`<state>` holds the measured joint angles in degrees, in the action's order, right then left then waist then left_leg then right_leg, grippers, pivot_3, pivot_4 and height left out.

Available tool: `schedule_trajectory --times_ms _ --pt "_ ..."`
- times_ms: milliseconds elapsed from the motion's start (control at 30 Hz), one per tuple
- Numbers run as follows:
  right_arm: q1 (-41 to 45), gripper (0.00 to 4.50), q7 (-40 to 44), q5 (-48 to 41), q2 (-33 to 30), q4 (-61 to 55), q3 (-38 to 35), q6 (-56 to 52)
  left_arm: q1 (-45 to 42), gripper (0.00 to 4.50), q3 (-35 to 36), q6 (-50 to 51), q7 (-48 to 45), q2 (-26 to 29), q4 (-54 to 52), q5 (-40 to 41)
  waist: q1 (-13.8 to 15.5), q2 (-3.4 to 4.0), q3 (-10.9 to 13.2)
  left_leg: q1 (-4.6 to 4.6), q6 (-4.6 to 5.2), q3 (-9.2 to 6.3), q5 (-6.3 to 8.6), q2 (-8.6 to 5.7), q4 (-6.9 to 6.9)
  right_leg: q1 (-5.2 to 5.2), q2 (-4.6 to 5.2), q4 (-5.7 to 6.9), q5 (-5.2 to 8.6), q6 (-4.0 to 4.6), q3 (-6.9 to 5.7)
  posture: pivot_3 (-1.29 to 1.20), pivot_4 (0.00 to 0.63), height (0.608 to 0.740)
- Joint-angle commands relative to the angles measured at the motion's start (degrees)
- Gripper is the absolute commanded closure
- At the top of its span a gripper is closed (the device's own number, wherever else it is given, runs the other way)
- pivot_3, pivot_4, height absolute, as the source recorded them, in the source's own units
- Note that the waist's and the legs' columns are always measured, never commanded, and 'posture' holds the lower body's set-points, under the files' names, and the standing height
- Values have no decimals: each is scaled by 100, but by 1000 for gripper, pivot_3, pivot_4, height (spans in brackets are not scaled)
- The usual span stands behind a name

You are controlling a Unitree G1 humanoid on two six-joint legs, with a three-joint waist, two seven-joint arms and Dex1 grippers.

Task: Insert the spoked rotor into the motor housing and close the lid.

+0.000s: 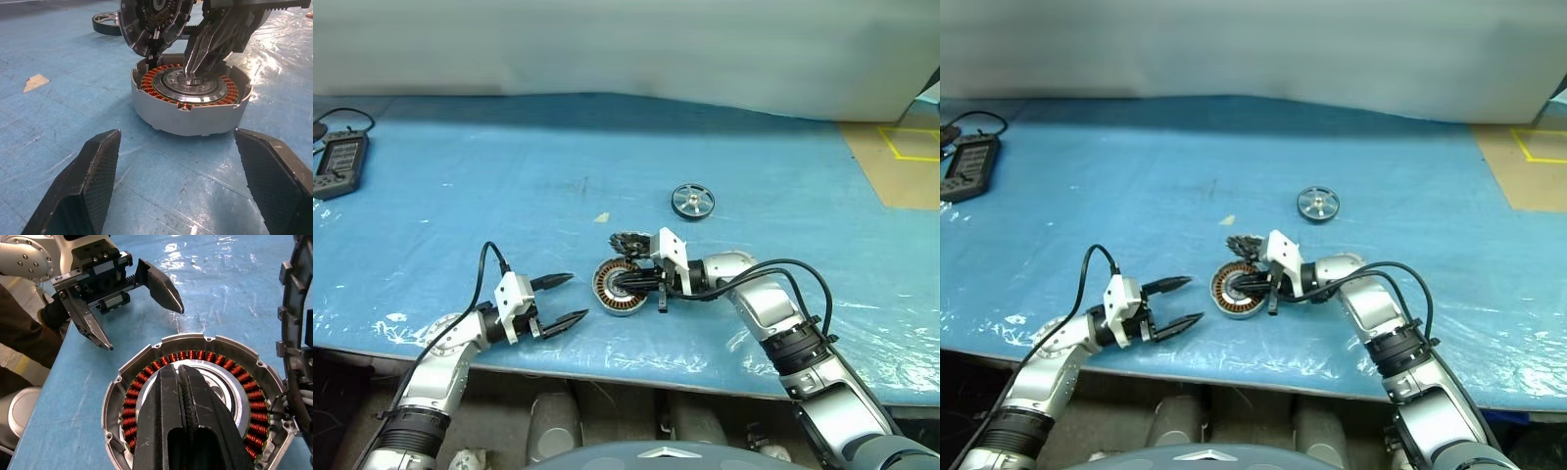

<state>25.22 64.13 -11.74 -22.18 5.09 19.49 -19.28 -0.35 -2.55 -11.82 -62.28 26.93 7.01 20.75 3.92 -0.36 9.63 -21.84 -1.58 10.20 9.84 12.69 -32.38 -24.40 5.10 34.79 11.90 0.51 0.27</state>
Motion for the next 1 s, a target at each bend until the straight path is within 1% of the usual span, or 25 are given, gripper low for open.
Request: schedule_trajectory --times_ms 33,267,400,533,733,900,1000 --pt "59 4467 -162 292 -58 69 128 125 5 607 39 24 25 26 -259 34 -3 0 0 1 -2 0 -1 0 0 0 0 0 0 0 1 0 150 740" --pt "3 4467 -31 276 -164 -16 163 102 -29 607 49 101 49 34 -308 31 0 0 -1 12 2 0 1 -1 0 11 1 1 0 0 1 0 150 740" --pt "-30 4467 55 415 -376 -108 273 193 -36 607 60 183 68 59 -393 49 1 0 -1 13 12 0 7 -1 0 12 1 0 0 0 1 0 150 740" --pt "-3 4467 -47 643 -551 -177 375 275 -22 607 50 220 77 54 -423 43 2 -1 -2 15 13 0 8 -1 0 15 1 -1 0 0 1 0 150 740" --pt "4 4467 -111 755 -602 -221 428 345 -22 607 45 120 32 19 -272 8 1 -2 -3 27 13 0 8 -1 1 23 1 0 0 -1 3 0 150 740" --pt "7 4467 -128 665 -576 -241 318 476 -13 607 61 -62 -58 -1 -23 -19 1 -2 -4 27 13 0 8 -1 2 24 0 0 0 -1 3 0 150 740" --pt "-15 4467 -28 266 -501 -466 100 347 -7 607 65 -170 -113 -11 110 -22 2 -2 -4 26 13 0 8 -1 2 23 1 -1 0 -1 3 0 150 740"
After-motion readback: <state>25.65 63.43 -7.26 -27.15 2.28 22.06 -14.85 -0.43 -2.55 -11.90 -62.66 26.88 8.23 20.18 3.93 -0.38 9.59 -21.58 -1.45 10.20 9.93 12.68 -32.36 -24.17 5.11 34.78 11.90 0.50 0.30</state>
